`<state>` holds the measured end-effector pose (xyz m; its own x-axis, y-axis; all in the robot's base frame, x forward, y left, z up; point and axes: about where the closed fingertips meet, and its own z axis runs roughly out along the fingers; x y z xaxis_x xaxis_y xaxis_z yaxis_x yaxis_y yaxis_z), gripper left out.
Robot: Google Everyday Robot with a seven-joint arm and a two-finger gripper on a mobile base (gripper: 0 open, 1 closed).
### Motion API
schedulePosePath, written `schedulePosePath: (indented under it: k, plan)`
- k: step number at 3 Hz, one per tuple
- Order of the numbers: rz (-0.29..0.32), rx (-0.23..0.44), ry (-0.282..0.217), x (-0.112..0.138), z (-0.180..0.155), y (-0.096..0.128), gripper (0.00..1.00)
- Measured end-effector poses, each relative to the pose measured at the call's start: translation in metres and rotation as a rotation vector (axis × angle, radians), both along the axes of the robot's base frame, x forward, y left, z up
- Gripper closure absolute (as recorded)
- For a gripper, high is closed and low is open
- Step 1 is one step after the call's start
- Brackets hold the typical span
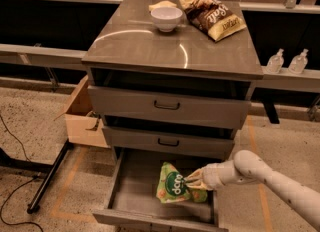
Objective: Pick green rice chip bag from bottom drawer and place on counter
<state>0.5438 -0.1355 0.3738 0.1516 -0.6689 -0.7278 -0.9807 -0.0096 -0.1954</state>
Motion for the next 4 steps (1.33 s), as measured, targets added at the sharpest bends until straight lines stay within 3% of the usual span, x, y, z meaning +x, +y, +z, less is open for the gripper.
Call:
schedulePosePath:
  k: [1,2,3,4]
  plan:
    - [0.043,0.057,-0.093,-0.030,0.085,0.003,1.00]
    - [0.114,0.107,-0.173,-0.043,0.173,0.026,1.00]
    - [0.114,0.107,-0.171,-0.043,0.172,0.026,1.00]
    - [0.113,0.145,-0.203,-0.034,0.197,0.025,1.00]
